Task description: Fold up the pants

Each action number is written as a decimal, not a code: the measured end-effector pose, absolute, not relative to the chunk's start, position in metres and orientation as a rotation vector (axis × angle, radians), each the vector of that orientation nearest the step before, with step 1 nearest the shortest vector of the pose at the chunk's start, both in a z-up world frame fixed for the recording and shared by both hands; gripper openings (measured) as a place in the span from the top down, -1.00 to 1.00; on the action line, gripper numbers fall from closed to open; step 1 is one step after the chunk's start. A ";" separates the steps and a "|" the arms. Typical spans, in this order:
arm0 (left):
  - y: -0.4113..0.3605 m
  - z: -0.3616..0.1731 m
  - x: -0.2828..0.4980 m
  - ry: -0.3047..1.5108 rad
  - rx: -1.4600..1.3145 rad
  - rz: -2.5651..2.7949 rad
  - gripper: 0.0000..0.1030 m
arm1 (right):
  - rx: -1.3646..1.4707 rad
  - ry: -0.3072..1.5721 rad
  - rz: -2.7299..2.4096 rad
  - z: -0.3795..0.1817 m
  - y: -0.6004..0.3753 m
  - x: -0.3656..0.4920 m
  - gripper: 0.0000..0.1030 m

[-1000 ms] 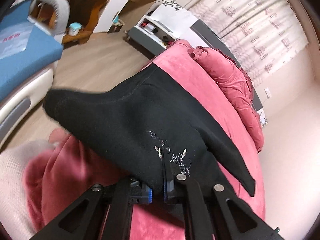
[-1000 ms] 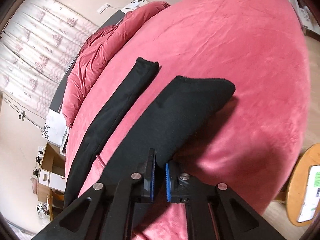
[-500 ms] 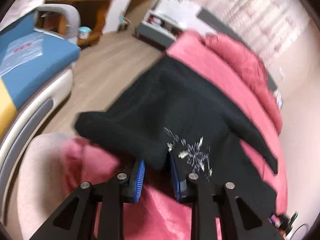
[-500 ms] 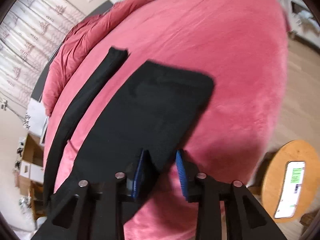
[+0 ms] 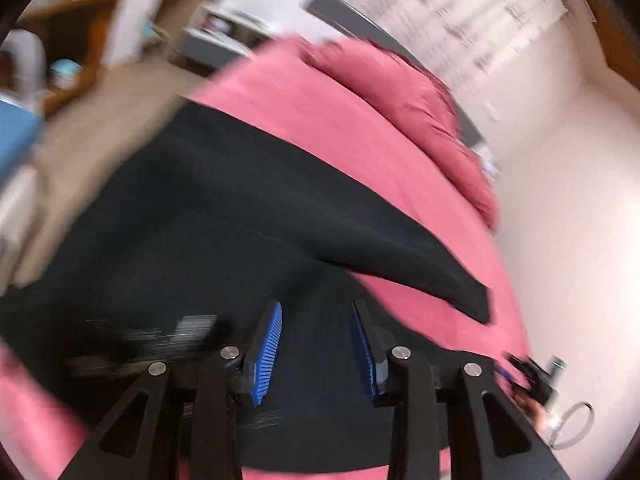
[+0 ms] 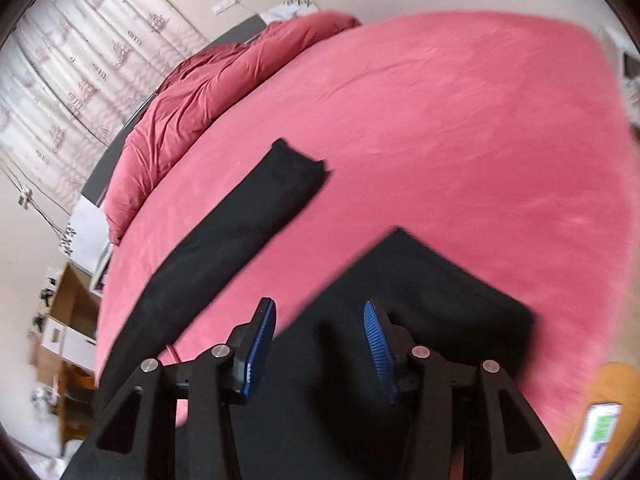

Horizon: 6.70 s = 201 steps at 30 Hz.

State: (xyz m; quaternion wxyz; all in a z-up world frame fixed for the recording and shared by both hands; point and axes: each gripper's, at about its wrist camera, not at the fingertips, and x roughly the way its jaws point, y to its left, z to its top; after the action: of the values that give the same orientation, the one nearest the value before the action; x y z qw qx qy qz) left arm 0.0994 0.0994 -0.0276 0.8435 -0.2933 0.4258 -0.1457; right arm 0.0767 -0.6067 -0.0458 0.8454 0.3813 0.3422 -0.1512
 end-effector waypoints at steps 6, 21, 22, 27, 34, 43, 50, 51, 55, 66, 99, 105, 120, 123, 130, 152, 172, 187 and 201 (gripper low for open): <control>0.043 -0.054 0.165 0.959 -0.761 -0.373 0.31 | 0.926 0.742 -0.310 -0.070 -0.629 0.145 0.07; 0.015 -0.111 0.229 1.101 -0.869 -0.283 0.77 | 0.860 0.731 -0.359 -0.075 -0.661 0.241 0.77; 0.015 -0.108 0.227 1.097 -0.849 -0.290 0.78 | 0.856 0.714 -0.354 -0.070 -0.661 0.237 0.77; 0.012 -0.075 0.219 1.054 -0.748 -0.343 0.84 | 0.794 0.668 -0.342 -0.038 -0.661 0.202 0.78; -0.001 -0.087 0.210 1.149 -0.599 -0.357 0.83 | 0.775 0.825 -0.393 -0.067 -0.669 0.186 0.71; 0.041 -0.036 0.188 1.057 -0.527 -0.503 0.35 | 0.620 0.794 -0.497 -0.042 -0.679 0.177 0.20; 0.093 -0.014 0.255 1.019 -0.431 -0.284 0.08 | 0.532 0.793 -0.454 -0.010 -0.680 0.223 0.00; 0.100 -0.016 0.268 1.031 -0.441 -0.253 0.08 | 0.529 0.805 -0.450 -0.009 -0.679 0.230 0.00; 0.117 -0.029 0.314 1.117 -0.520 -0.159 0.08 | 0.559 0.905 -0.401 -0.019 -0.665 0.273 0.00; 0.114 -0.082 0.377 1.441 -0.700 -0.013 0.08 | 0.693 1.211 -0.544 -0.060 -0.632 0.342 -0.22; 0.058 -0.108 0.386 1.464 -0.649 0.150 -0.52 | 0.359 1.305 -0.556 -0.070 -0.523 0.371 -0.38; 0.115 -0.134 0.378 1.483 -1.181 0.180 -0.52 | 0.357 1.298 -0.537 -0.067 -0.533 0.357 -0.36; 0.081 -0.136 0.422 1.655 -0.987 0.349 -0.29 | 0.328 1.273 -0.545 -0.077 -0.530 0.378 -0.36; 0.062 -0.126 0.411 1.611 -0.932 0.359 0.01 | 0.313 1.260 -0.526 -0.077 -0.526 0.374 -0.26; 0.054 -0.111 0.370 1.404 -0.898 0.226 0.71 | 0.307 1.207 -0.429 -0.067 -0.526 0.360 0.47; 0.141 -0.083 0.206 1.011 -1.192 -0.243 0.76 | 0.840 0.819 -0.205 -0.011 -0.560 0.192 0.86; 0.157 -0.147 0.065 0.927 -1.122 -0.266 0.52 | 1.101 0.660 -0.156 -0.113 -0.562 0.000 0.77; 0.168 -0.140 0.066 0.838 -1.346 -0.176 -0.55 | 1.081 0.558 -0.223 -0.108 -0.567 0.003 -0.05; 0.160 -0.040 0.129 0.900 -0.969 -0.184 0.77 | 0.986 0.643 -0.089 -0.003 -0.577 0.067 0.85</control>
State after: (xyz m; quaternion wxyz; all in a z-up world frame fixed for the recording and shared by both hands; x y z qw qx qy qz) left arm 0.1291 0.1602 -0.0404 0.7853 -0.4492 0.4175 -0.0853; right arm 0.0675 -0.5770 -0.0035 0.8308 0.4649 0.3031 -0.0419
